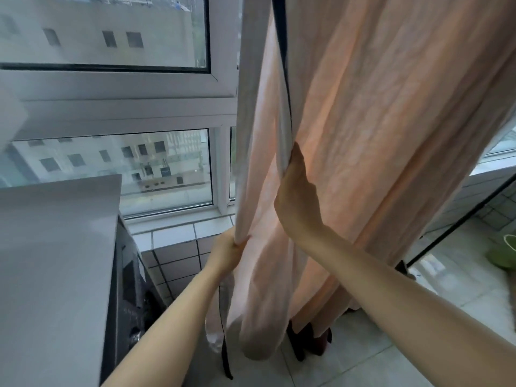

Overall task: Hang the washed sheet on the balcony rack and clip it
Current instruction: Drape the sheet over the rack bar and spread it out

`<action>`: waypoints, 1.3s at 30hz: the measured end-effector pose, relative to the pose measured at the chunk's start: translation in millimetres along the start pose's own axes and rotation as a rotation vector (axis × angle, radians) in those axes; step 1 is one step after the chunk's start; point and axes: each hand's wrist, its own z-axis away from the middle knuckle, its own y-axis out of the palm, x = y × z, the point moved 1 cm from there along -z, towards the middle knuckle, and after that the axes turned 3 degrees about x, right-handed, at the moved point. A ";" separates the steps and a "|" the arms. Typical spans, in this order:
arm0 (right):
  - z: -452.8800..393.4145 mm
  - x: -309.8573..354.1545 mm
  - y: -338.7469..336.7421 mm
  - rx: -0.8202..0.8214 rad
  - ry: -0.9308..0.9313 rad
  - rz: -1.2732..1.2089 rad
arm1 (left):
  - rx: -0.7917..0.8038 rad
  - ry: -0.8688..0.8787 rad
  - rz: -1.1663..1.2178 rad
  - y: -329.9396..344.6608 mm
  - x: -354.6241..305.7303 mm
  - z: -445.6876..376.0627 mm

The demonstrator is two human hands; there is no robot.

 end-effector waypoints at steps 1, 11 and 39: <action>3.0 3.6 5.1 0.018 0.020 -0.039 | -0.004 0.004 0.008 2.5 -3.3 -0.6; 37.0 -11.8 29.3 0.196 0.172 -0.136 | -0.134 0.068 -0.022 -13.1 -24.6 -14.1; 26.4 -5.4 4.9 -0.183 -0.102 -0.269 | -0.102 0.347 0.479 -76.5 -103.7 13.5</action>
